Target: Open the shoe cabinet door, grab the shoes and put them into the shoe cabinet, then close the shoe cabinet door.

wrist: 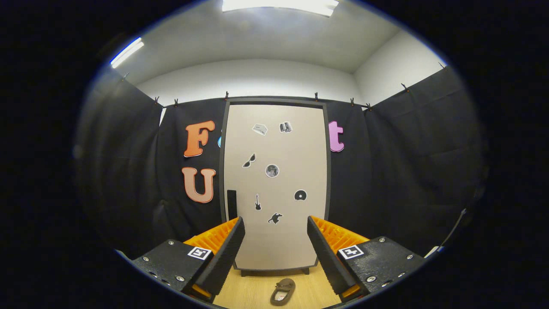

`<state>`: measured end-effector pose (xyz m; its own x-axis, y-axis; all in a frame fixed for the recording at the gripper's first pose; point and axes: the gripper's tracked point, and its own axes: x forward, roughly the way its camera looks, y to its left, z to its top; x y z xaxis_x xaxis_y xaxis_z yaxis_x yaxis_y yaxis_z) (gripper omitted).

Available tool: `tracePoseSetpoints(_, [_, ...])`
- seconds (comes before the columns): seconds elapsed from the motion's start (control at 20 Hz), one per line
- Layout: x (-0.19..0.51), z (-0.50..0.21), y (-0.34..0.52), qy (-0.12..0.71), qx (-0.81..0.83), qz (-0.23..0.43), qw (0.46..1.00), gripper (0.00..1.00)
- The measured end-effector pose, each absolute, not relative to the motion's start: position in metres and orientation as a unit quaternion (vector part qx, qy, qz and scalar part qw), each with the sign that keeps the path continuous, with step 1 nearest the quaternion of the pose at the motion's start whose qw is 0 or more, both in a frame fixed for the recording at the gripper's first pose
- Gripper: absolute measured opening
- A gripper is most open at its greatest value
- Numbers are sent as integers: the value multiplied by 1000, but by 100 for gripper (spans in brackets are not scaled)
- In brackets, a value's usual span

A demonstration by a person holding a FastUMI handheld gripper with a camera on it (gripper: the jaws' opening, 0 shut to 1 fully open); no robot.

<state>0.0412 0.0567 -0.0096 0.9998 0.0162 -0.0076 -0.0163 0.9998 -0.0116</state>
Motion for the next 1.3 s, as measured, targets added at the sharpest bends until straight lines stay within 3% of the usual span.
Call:
tracePoseSetpoints(0.75, [128, -31, 112, 1, 14, -4, 1000, 92])
tracePoseSetpoints(1.3, [229, -69, 158, 17, 29, 19, 999, 88])
